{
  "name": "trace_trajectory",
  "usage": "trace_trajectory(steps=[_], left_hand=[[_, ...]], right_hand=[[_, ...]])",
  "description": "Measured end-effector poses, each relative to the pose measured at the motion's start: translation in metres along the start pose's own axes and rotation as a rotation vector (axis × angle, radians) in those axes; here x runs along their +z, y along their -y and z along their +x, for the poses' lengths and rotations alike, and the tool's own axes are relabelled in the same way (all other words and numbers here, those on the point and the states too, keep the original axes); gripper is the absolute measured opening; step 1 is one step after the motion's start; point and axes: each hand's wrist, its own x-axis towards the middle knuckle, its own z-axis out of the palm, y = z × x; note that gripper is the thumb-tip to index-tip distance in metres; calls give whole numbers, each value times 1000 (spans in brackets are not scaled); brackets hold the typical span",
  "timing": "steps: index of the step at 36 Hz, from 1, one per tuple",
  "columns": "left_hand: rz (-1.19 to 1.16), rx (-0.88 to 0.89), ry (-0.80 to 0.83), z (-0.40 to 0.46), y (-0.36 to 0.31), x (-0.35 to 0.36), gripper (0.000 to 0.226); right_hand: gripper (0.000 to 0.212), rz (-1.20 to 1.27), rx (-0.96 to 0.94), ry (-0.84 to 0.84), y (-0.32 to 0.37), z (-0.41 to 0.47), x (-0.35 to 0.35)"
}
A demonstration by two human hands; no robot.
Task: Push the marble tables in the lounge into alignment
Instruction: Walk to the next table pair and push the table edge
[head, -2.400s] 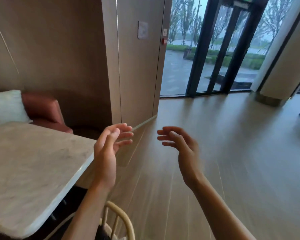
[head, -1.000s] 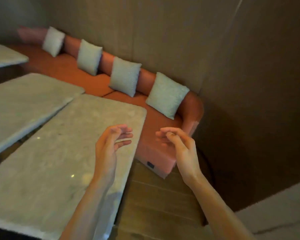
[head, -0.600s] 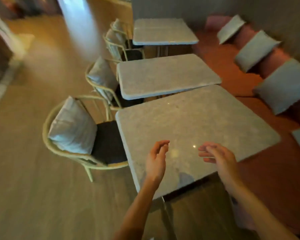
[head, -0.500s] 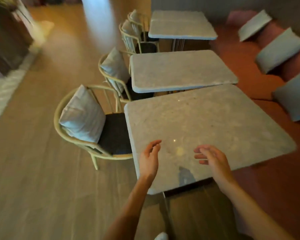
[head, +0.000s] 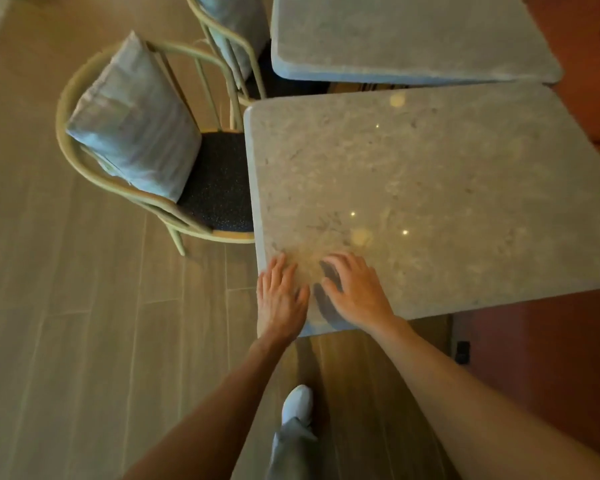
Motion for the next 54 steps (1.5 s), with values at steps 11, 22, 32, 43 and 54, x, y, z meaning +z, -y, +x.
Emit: trace_trajectory(steps=[11,22,32,43,54], left_hand=[[183,48,-252,-5,9,51,62],[220,70,-386,-4,9,59,61],[331,97,-326,2,9,54,62],[296,134,-345,30,20,41,60],[189,191,-409,84,34,23,56]], right_hand=[[47,-395,-269,-362,-36,2,71],[47,-355,-329,-493,-41,-1,81],[51,-374,-327,-510,-39,5,79],[46,-376,-295,-552,-24,31,83],[51,-405,-215,-567,-5,80,77]])
